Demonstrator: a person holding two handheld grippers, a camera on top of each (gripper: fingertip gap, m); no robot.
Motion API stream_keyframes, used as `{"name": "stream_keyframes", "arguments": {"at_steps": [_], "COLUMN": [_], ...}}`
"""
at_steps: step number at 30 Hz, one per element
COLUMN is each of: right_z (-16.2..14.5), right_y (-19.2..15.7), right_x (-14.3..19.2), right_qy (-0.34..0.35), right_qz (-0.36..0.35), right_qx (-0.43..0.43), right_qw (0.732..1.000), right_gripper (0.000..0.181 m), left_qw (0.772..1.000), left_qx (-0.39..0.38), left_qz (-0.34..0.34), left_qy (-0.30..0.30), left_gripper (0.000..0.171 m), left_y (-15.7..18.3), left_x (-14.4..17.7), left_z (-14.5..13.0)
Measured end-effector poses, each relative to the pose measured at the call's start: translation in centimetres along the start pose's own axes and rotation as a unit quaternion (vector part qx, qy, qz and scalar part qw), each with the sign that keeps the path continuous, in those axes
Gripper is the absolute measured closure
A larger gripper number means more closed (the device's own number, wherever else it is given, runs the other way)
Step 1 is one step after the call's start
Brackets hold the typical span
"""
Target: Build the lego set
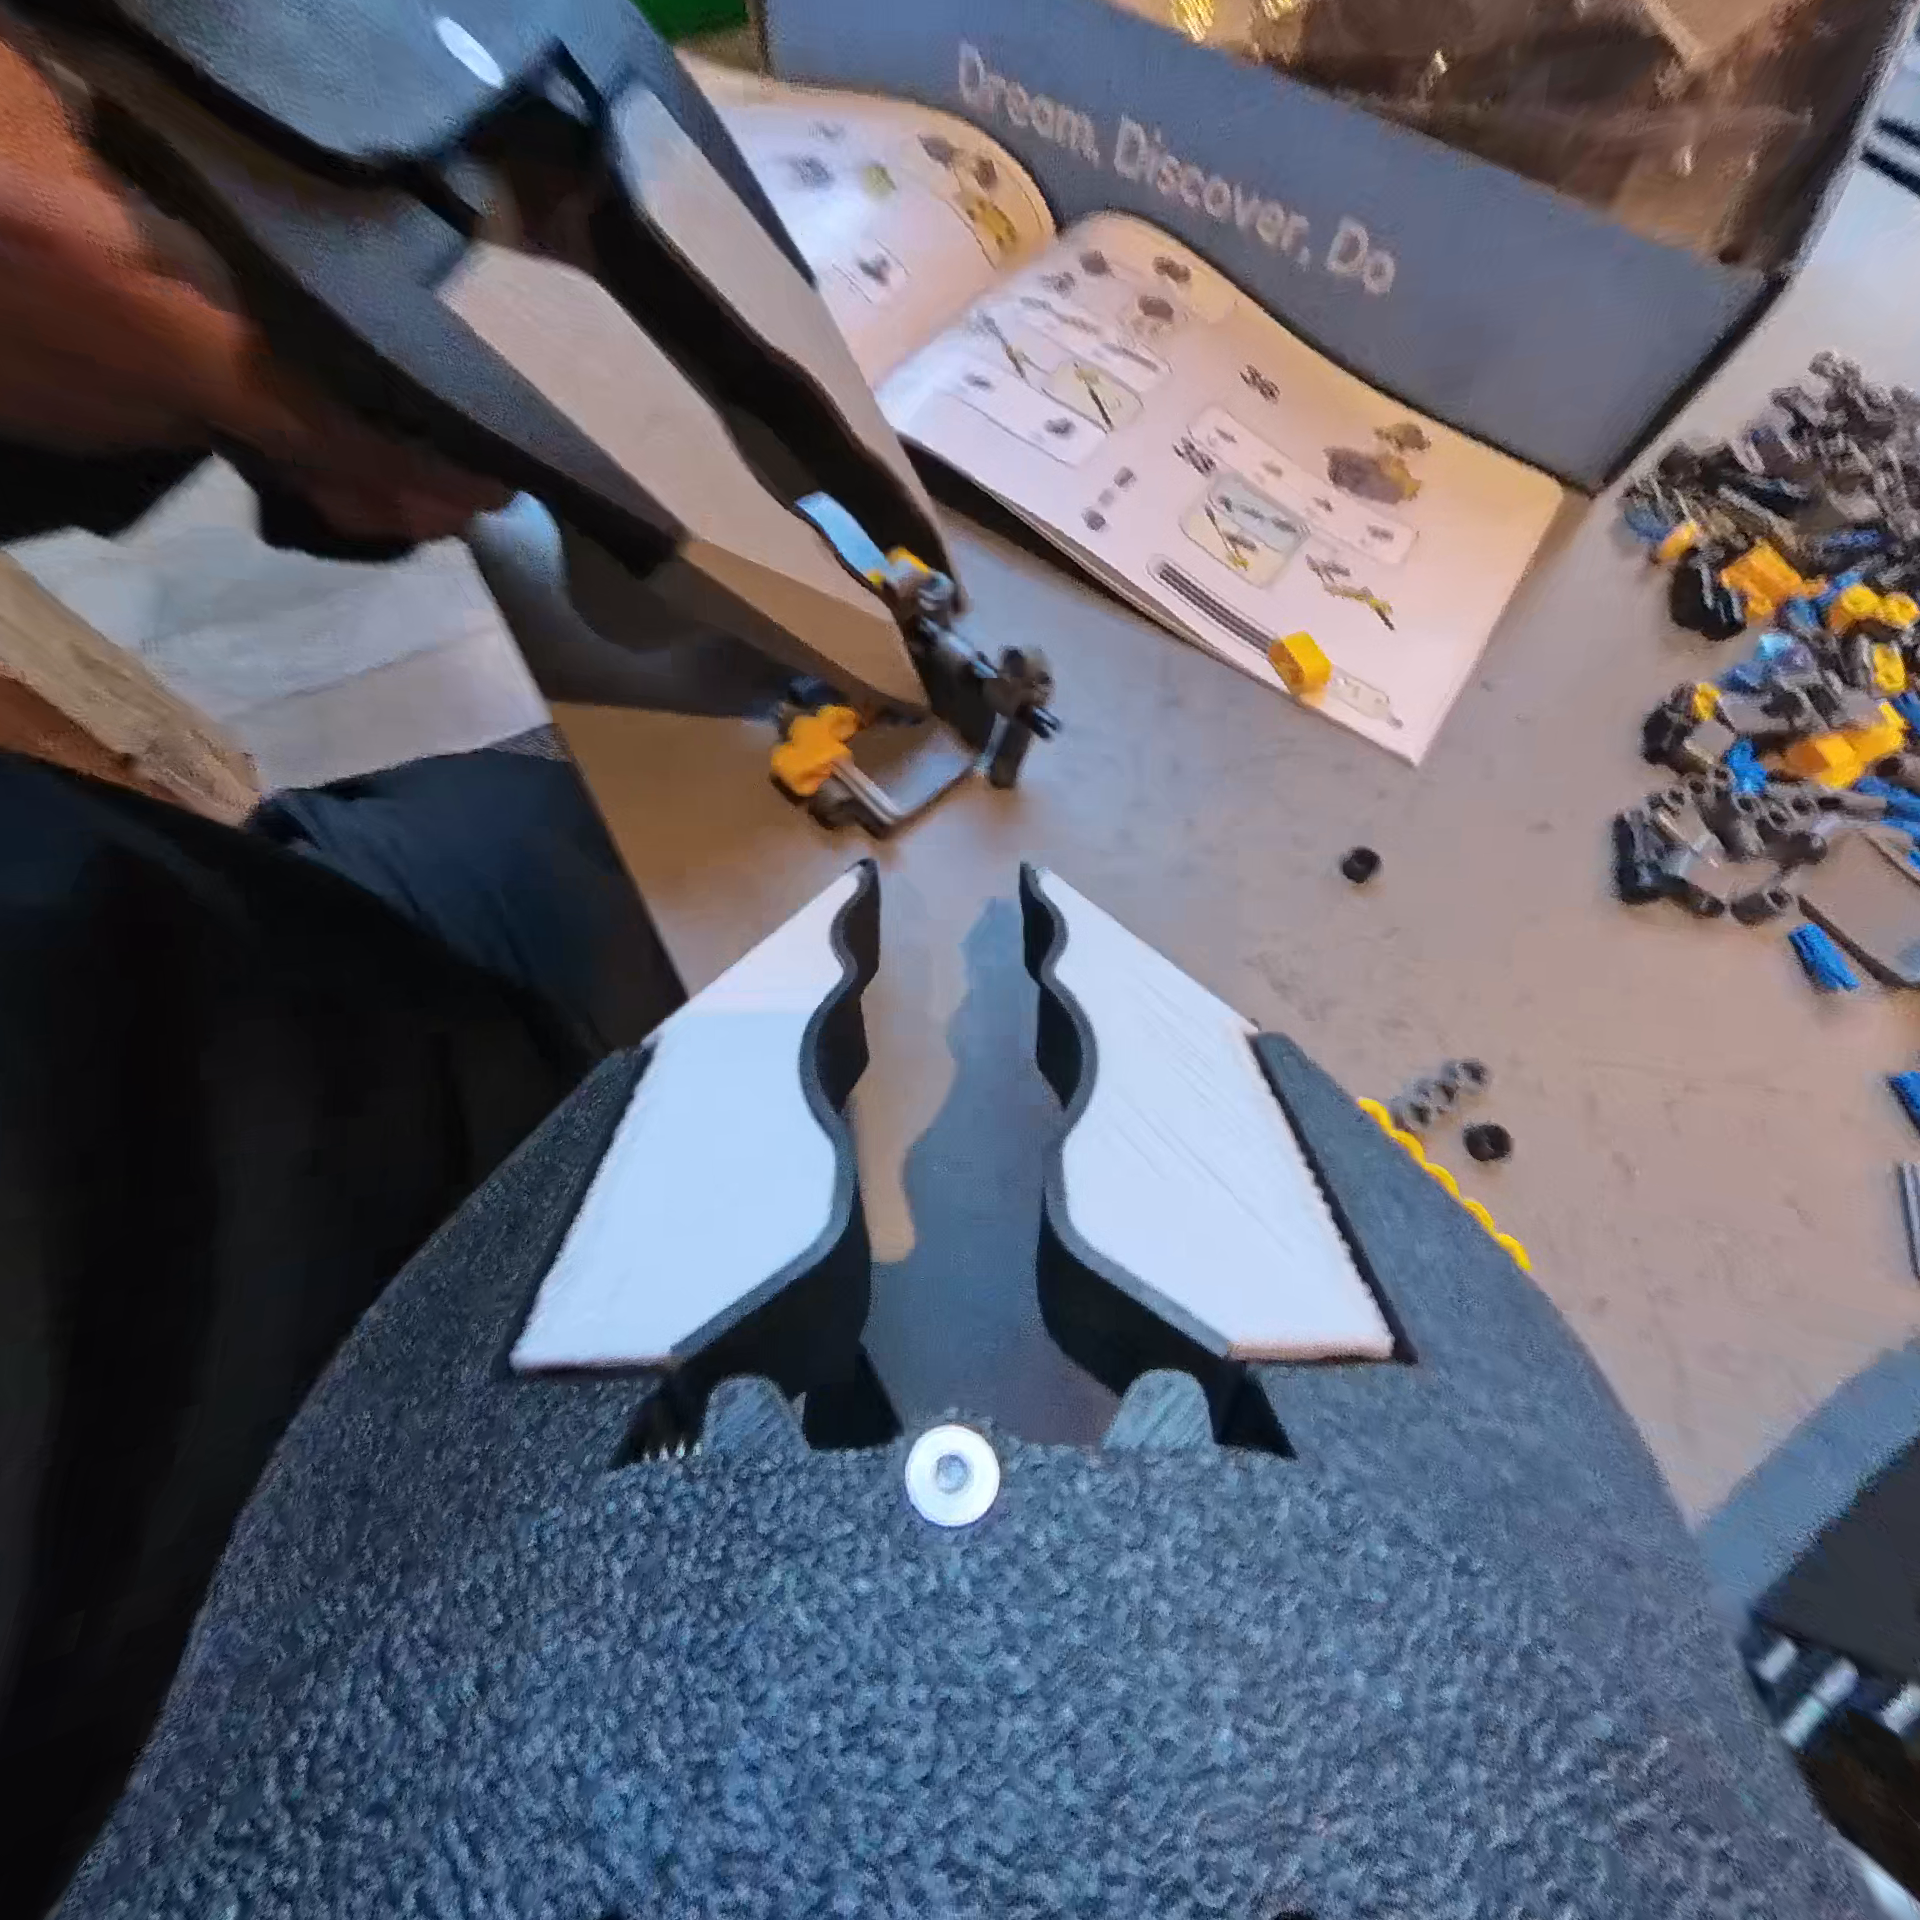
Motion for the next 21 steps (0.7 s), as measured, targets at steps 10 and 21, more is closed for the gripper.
{"name": "stream_keyframes", "arguments": {"at_steps": [10,21], "right_z": [-0.5,-1.2], "right_y": [-1.0,-2.0], "right_x": [-1.1,2.0], "right_qy": [-0.036,0.018], "right_qz": [0.007,-0.006], "right_qx": [0.025,0.022], "right_qw": [0.999,1.000], "right_gripper": [0.147,0.158], "left_qw": [0.999,0.999], "left_qx": [0.027,-0.019], "left_qz": [-0.030,-0.018], "left_qy": [-0.002,0.022], "left_gripper": [0.146,0.138], "left_y": [1.1,-0.4], "left_x": [1.0,1.8], "left_z": [-1.3,-1.0]}}
Point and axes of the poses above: each gripper's, where its closed fingertips meet, x back along the fingers, z out of its top, y = z × x across the jaws, the point moved 1 cm from there along x, back along the fingers, and after that the axes turned 13 degrees about x, right-handed, at the moved point
